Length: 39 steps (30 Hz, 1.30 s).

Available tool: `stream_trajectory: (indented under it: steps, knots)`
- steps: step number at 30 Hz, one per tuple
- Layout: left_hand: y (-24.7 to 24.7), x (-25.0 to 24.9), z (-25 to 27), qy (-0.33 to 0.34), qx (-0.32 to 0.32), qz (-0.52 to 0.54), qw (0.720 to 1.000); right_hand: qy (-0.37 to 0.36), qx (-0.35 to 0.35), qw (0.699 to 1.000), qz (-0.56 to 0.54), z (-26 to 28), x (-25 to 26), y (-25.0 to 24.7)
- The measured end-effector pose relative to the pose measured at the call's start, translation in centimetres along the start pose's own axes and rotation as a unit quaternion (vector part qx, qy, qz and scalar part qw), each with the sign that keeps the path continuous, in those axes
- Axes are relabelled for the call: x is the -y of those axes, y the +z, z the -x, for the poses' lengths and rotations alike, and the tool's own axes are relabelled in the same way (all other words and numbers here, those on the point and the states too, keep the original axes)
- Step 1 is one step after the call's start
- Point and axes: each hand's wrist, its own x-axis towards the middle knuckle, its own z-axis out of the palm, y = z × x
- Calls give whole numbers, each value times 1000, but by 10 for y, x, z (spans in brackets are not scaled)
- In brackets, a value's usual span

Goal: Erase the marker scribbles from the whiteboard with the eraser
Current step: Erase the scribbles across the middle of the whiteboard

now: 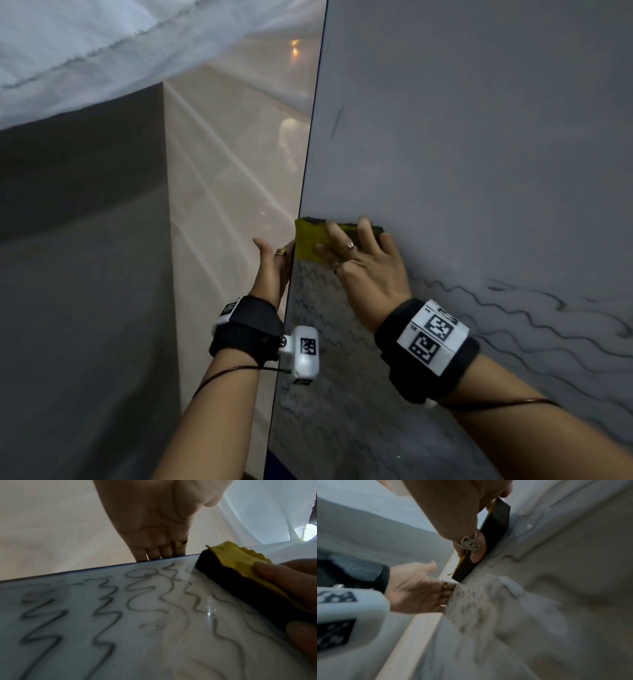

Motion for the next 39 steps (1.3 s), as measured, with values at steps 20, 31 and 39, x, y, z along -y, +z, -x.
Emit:
stream_trajectory:
  steps: [20,31,39]
  knots:
    - [17,-7,19,80,9,-63,995,102,-284,953,40,19,-23,24]
    - [27,-10,16,68,-39,-63,995,125,-275,952,-55,57,12,64]
    - [35,-13,19,55,-55,-63,995,179,-292,936,-75,31,-6,43]
